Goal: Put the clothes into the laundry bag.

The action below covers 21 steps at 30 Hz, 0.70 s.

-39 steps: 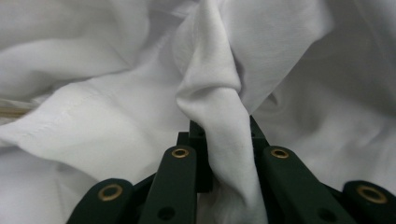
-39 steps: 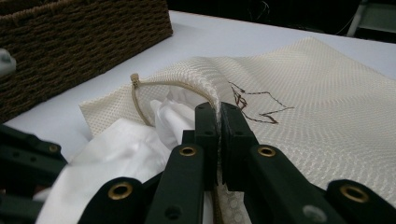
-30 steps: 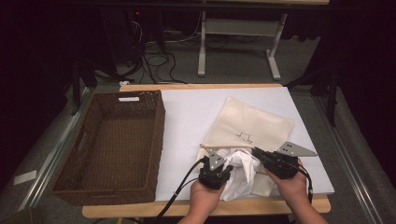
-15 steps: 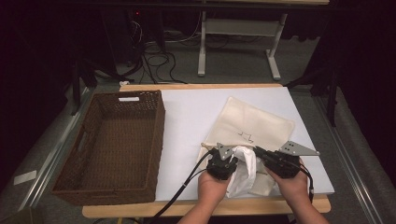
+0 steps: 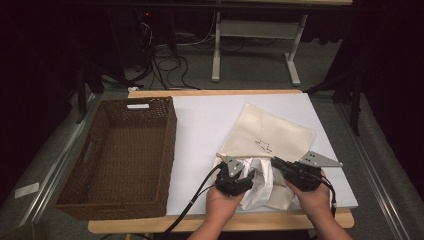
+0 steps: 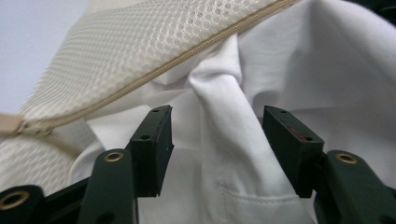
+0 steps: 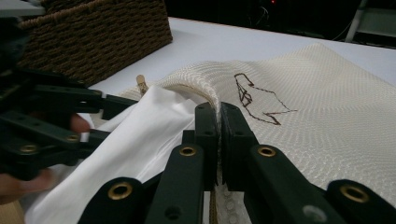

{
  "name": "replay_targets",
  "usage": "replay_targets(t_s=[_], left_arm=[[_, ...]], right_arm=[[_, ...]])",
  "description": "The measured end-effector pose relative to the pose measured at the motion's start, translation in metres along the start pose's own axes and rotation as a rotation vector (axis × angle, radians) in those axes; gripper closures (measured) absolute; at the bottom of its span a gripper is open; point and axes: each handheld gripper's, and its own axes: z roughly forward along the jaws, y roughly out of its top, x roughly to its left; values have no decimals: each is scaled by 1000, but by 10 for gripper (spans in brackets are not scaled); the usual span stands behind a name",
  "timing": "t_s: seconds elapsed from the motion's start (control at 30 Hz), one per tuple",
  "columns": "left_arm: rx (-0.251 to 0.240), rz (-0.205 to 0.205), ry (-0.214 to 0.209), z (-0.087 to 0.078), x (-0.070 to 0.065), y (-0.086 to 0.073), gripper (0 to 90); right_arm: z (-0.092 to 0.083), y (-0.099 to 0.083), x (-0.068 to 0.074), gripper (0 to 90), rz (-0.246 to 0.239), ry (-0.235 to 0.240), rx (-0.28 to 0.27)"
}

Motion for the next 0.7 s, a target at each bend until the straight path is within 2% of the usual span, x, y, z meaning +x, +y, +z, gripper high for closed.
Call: replay_targets(t_s=[0.17, 0.2, 0.23, 0.27, 0.3, 0.33, 0.4, 0.43, 0.5, 0.63, 0.7], left_arm=[[-50, -29, -30, -22, -4, -7, 300], [-50, -29, -30, -22, -4, -7, 271], [-71, -34, -56, -29, -9, -9, 238], [-71, -34, -56, -29, -9, -9, 214], [-87, -25, -90, -33, -16, -11, 187], [-89, -18, -105, -33, -20, -13, 168], [-78, -9, -122, -32, -24, -14, 156], [-55, 0, -132, -29, -29, -16, 156], [-12, 13, -128, -22, -35, -18, 154], [49, 63, -92, -7, -44, -26, 170], [80, 71, -73, -3, -45, -27, 252]], right_arm=[[0, 0, 0, 878, -3, -2, 0], [0, 0, 0, 878, -3, -2, 0], [0, 0, 0, 878, -3, -2, 1], [0, 0, 0, 878, -3, -2, 1], [0, 0, 0, 878, 1, -4, 3], [0, 0, 0, 878, 1, -4, 3], [0, 0, 0, 878, 1, -5, 3], [0, 0, 1, 878, 2, -5, 2], [0, 0, 1, 878, 2, -6, 2], [-1, 0, 0, 878, -1, -6, 0], [-1, 0, 0, 878, -1, -5, 0]])
